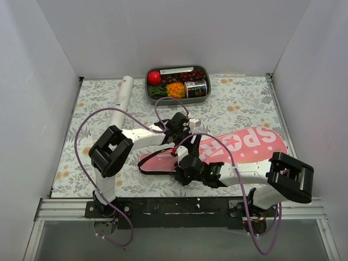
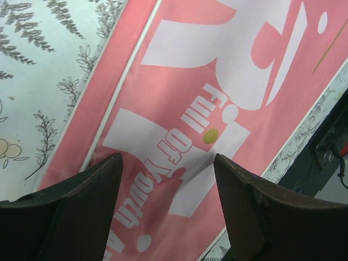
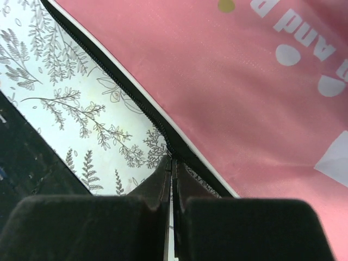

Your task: Pack up the badminton gear

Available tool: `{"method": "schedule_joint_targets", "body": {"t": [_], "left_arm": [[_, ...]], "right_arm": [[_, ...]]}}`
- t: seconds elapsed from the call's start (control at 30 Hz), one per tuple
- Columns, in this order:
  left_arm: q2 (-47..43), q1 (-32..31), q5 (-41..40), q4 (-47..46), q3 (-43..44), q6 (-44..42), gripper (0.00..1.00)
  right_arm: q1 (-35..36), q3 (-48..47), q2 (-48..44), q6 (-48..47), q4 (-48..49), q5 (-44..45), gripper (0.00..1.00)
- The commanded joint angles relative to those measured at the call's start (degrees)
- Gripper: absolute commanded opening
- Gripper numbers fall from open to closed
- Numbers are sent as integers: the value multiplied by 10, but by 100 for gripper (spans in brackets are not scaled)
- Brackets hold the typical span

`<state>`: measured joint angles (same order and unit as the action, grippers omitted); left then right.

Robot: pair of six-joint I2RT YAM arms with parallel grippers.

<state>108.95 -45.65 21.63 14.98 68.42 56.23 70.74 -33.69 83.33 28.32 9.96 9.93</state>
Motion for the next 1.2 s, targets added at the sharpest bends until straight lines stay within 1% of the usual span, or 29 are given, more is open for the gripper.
{"method": "schedule_joint_targets", "body": {"t": [0.0, 0.03, 0.1, 0.13, 0.17, 0.27, 0.3, 0.37, 0.47, 0.6, 0.67, 0.73, 0.77, 0.8, 0.9, 1.03, 1.13, 1.17], "left_arm": [[7, -3, 26, 54, 10, -80, 72], [8, -3, 52, 60, 15, -89, 77], [15, -3, 73, 60, 21, -109, 79], [21, -5, 83, 57, 24, -115, 84], [33, -7, 85, 57, 37, -120, 92], [58, -22, 88, 60, 71, -147, 98], [78, -26, 90, 60, 82, -155, 98], [99, -38, 88, 59, 101, -161, 98], [144, -56, 64, 58, 152, -168, 98], [201, -77, 38, 58, 238, -174, 98], [231, -84, 27, 58, 259, -177, 98], [257, -94, 0, 61, 282, -179, 98], [264, -97, -11, 61, 283, -183, 98], [269, -105, -38, 61, 285, -185, 98], [280, -117, -72, 58, 278, -186, 98], [281, -125, -125, 26, 254, -180, 98], [299, -126, -146, 27, 256, -169, 87], [302, -127, -152, 27, 260, -166, 79]], "right_arm": [[13, 16, -60, 7, 2, -33, 1], [14, 23, -66, 8, 1, -30, 1], [13, 38, -85, 10, -5, -26, 1], [13, 42, -90, 10, -8, -23, 1], [13, 44, -94, 10, -12, -22, 1], [13, 52, -106, 12, -15, -22, 1], [13, 54, -108, 12, -15, -23, 1], [13, 54, -106, 13, -12, -25, 1], [13, 57, -101, 15, -7, -29, 1], [13, 62, -100, 18, -1, -38, 1], [13, 68, -104, 22, 1, -40, 1], [13, 70, -106, 24, 1, -40, 1], [13, 74, -108, 25, 0, -40, 1], [13, 76, -108, 26, 2, -40, 1], [13, 80, -110, 27, 5, -40, 1], [13, 82, -104, 30, 13, -47, 1], [13, 82, -100, 32, 14, -52, 1], [13, 83, -103, 33, 14, -52, 1]]}}
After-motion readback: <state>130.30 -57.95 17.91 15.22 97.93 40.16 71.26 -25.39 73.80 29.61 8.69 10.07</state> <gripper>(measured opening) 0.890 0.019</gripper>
